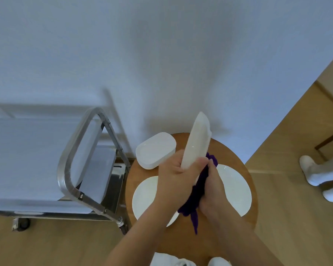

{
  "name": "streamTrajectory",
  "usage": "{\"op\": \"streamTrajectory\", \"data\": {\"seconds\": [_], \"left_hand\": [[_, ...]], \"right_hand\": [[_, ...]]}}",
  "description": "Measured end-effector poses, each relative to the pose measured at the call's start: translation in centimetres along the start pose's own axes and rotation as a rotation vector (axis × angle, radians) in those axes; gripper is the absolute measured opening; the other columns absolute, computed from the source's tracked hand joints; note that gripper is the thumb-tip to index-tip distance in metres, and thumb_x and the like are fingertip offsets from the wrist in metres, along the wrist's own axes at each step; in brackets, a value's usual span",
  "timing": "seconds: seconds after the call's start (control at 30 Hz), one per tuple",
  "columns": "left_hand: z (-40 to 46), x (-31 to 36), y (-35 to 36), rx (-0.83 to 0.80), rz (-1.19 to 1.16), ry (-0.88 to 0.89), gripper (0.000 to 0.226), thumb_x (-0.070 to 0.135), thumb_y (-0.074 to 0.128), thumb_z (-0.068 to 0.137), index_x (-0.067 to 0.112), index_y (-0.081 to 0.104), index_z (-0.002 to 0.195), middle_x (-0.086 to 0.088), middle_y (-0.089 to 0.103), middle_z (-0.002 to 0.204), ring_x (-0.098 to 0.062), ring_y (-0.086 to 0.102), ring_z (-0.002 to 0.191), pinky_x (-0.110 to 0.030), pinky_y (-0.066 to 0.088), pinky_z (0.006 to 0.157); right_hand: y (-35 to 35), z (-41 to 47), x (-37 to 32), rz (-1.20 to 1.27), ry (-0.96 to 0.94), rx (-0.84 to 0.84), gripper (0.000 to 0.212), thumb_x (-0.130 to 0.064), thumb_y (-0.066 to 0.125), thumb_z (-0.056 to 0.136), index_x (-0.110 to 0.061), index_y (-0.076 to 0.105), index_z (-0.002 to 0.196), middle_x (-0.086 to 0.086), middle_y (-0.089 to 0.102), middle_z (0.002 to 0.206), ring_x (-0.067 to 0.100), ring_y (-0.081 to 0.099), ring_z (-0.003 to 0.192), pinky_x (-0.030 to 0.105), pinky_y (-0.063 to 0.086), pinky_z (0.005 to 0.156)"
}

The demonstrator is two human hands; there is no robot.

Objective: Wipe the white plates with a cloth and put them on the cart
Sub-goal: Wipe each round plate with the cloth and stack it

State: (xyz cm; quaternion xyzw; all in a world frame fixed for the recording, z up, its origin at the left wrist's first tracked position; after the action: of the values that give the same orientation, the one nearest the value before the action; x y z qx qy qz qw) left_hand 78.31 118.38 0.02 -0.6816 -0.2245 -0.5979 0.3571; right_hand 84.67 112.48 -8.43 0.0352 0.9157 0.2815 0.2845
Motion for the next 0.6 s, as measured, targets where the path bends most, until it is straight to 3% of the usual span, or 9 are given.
{"op": "streamTrajectory", "data": {"seconds": [0.07,0.13,0.2,0.3,0.4,0.53,0.6], "left_hand": [[-0.5,-0.5,1.3,-0.010,0.128,0.073,0.028,0.026,0.069,0.084,0.024,0.053,0.061,0.008,0.057,0.059,-0.009,0.057,0.061,-0.013,0.051,0.057],[-0.6,-0.8,1.6,-0.031,0.251,0.189,0.027,0.021,0.066,0.087,0.027,0.059,0.062,0.015,0.056,0.059,-0.005,0.053,0.060,-0.011,0.045,0.064],[-0.1,-1.0,1.2,-0.113,0.374,0.297,0.010,0.023,0.063,0.090,0.017,0.072,0.090,0.010,0.067,0.081,-0.006,0.057,0.073,-0.014,0.044,0.076],[0.5,-1.5,0.5,-0.321,0.596,0.401,0.037,0.034,0.052,0.096,0.017,0.059,0.129,0.000,0.066,0.117,-0.018,0.059,0.103,-0.016,0.037,0.088],[1.0,-2.5,-0.3,-0.468,0.858,0.457,0.046,0.040,0.038,0.100,0.022,0.042,0.142,0.004,0.057,0.132,-0.017,0.053,0.116,-0.024,0.039,0.096],[1.2,-3.6,-1.3,-0.563,1.110,0.578,0.051,0.046,0.032,0.100,0.023,0.034,0.146,0.006,0.052,0.139,-0.016,0.048,0.125,-0.031,0.043,0.099],[1.1,-3.9,-1.5,-0.585,1.166,0.629,0.054,0.047,0.033,0.099,0.020,0.036,0.146,0.005,0.052,0.139,-0.016,0.046,0.129,-0.032,0.037,0.105]], "right_hand": [[0.4,0.0,-0.1,-0.038,-0.070,-0.061,0.036,-0.041,0.045,0.096,-0.012,0.066,0.098,0.008,0.069,0.083,0.025,0.068,0.073,0.040,0.055,0.064],[0.7,-0.1,-0.2,0.017,-0.049,-0.134,0.037,-0.043,0.047,0.094,-0.015,0.069,0.101,0.007,0.068,0.093,0.024,0.067,0.088,0.040,0.051,0.081],[0.7,-0.4,-0.8,0.060,-0.002,-0.180,0.045,-0.055,0.050,0.087,-0.019,0.073,0.100,0.006,0.071,0.101,0.025,0.068,0.096,0.040,0.051,0.087],[0.5,-0.9,-2.0,0.040,-0.010,-0.234,0.066,-0.074,0.049,0.074,-0.020,0.073,0.103,0.009,0.071,0.105,0.027,0.068,0.094,0.039,0.052,0.077],[0.6,-1.2,-2.8,-0.021,-0.026,-0.305,0.082,-0.079,0.053,0.063,-0.015,0.067,0.113,0.012,0.069,0.109,0.029,0.068,0.096,0.036,0.056,0.069],[0.5,-1.2,-3.7,-0.058,-0.008,-0.353,0.068,-0.056,0.076,0.054,-0.013,0.070,0.106,0.015,0.070,0.105,0.032,0.069,0.089,0.038,0.056,0.063],[0.4,-1.0,-3.8,-0.097,-0.013,-0.369,0.054,-0.043,0.074,0.050,-0.013,0.075,0.095,0.015,0.071,0.098,0.030,0.070,0.081,0.037,0.055,0.061]]}}
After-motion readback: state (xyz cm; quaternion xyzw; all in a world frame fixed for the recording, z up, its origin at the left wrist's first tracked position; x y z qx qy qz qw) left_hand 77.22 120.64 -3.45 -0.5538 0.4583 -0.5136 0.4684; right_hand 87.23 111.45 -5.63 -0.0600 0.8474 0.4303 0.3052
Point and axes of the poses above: each hand's wrist, its own z-axis towards the middle knuckle, its own y-axis out of the palm, x = y × z, the point moved 3 cm from there along z, towards the middle knuckle
